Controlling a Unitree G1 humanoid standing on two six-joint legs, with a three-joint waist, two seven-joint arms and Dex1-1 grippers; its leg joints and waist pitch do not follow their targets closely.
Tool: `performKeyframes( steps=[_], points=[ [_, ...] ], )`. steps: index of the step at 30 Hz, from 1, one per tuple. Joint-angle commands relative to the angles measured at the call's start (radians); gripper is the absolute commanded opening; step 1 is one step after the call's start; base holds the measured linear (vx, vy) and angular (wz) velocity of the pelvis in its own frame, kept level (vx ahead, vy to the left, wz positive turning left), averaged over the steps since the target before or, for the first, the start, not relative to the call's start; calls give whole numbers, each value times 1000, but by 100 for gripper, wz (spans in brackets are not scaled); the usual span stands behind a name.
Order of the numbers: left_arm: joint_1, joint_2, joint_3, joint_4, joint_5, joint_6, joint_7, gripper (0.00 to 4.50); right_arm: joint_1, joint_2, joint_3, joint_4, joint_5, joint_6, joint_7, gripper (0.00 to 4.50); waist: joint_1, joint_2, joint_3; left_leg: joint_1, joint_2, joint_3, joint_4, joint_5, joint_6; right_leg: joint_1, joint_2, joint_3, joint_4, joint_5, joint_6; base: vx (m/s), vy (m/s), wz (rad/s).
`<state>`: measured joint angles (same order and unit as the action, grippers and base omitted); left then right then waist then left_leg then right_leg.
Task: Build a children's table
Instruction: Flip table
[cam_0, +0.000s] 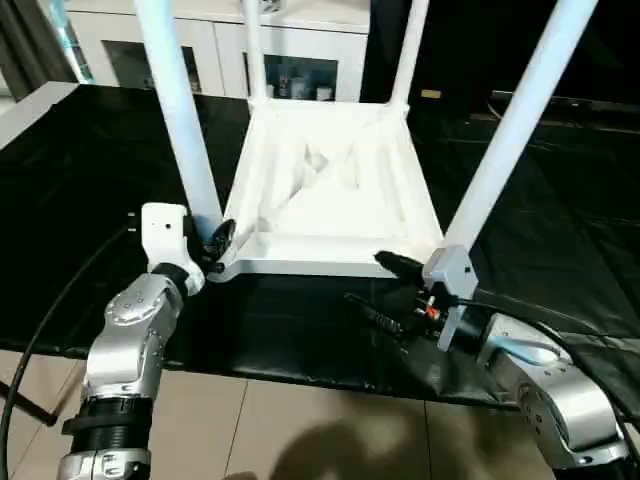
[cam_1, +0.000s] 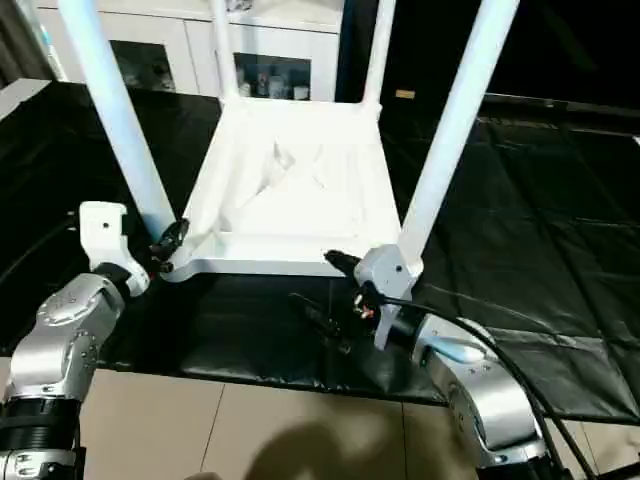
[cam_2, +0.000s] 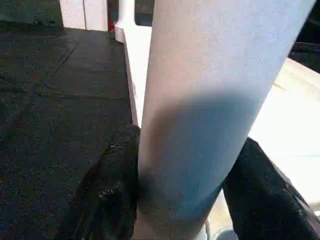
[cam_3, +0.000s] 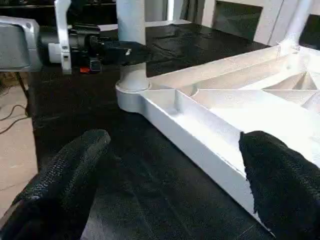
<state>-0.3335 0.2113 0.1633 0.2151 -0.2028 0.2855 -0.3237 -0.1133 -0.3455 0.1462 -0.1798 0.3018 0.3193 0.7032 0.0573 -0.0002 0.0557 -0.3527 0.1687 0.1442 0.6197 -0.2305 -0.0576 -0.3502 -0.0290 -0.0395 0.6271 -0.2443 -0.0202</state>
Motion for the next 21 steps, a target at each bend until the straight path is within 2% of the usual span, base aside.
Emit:
performKeyframes(
  steps=[1, 2, 4, 5, 7, 8, 9, 10, 11, 15, 16, 17, 18, 21],
  points=[
    [-23, -24, -1, 11, -45, 30, -17, 212, -5, -1, -15, 18, -7, 13, -17, 450, -7, 10, -49, 2, 70, -20, -88, -96, 28, 29, -115, 63, -74, 11, -226, 0, 0, 0],
    [-28, -62, 34, -16, -104, 70, 2, 212, -11, 14, -29, 38, -14, 24, -55, 450, -6, 7, -48, 2, 69, -19, -88, -97, 25, 29, -116, 63, -75, 4, -228, 0, 0, 0],
    [-29, -94, 53, -48, -156, 106, 14, 212, -16, 31, -42, 46, -10, 45, -88, 450, -6, 7, -48, 2, 69, -18, -88, -105, 21, 28, -116, 61, -77, -16, -235, 0, 0, 0],
    [-28, -123, 65, -77, -200, 137, 25, 212, -20, 46, -50, 52, -8, 64, -112, 450, -7, 4, -48, 0, 69, -17, -88, -92, 24, 30, -116, 62, -74, -13, -237, 0, 0, 0],
    [-31, -171, 91, -115, -272, 180, 56, 212, -21, 56, -56, 58, -4, 79, -128, 450, -6, 4, -51, -2, 69, -16, -84, -60, 33, 32, -117, 62, -70, 18, -238, 0, 0, 0],
    [-31, -191, 96, -133, -299, 198, 69, 212, -23, 63, -62, 64, -4, 91, -144, 450, -5, 0, -56, -7, 65, -15, -79, -12, 49, 35, -114, 61, -64, 72, -240, 0, 0, 0],
    [-29, -209, 99, -149, -318, 214, 79, 212, -26, 70, -69, 71, -2, 103, -162, 450, -2, 1, -61, -9, 64, -14, -74, 20, 55, 38, -115, 62, -58, 114, -242, 0, 0, 0],
    [-29, -209, 99, -149, -318, 214, 79, 212, -26, 70, -69, 71, -2, 103, -162, 450, 1, 0, -68, -15, 58, -12, -66, 82, 76, 37, -111, 61, -47, 210, -250, 0, 0, 0],
    [-23, -241, 92, -178, -341, 245, 90, 212, -33, 82, -82, 86, 7, 112, -184, 450, 2, -2, -69, -21, 53, -7, -60, 106, 102, 35, -108, 60, -43, 279, -259, 0, 0, 0],
    [-20, -300, 109, -207, -380, 289, 118, 212, -47, 109, -106, 108, 23, 137, -223, 450, 3, -2, -75, -26, 55, -9, -53, 148, 138, 34, -104, 55, -34, 341, -259, 0, 0, 0],
    [-17, -304, 104, -216, -369, 301, 117, 212, -54, 122, -117, 116, 26, 138, -240, 450, 1, -2, -71, -26, 56, -8, -55, 135, 150, 29, -105, 52, -38, 317, -262, 0, 0, 0],
    [-14, -305, 94, -223, -355, 310, 114, 212, -63, 138, -131, 129, 32, 134, -258, 450, -1, -3, -69, -26, 58, -8, -55, 117, 156, 30, -107, 54, -42, 282, -259, 0, 0, 0],
    [-11, -308, 86, -229, -345, 318, 112, 210, -80, 168, -156, 154, 47, 114, -283, 450, -2, 0, -69, -24, 60, -9, -56, 112, 156, 28, -108, 53, -43, 254, -256, 0, 0, 0],
    [-7, -309, 75, -243, -353, 336, 125, 209, -106, 215, -184, 181, 92, 74, -280, 450, -4, 3, -68, -20, 63, -8, -57, 97, 150, 25, -109, 52, -47, 212, -259, 0, 0, 0]
  ],
)
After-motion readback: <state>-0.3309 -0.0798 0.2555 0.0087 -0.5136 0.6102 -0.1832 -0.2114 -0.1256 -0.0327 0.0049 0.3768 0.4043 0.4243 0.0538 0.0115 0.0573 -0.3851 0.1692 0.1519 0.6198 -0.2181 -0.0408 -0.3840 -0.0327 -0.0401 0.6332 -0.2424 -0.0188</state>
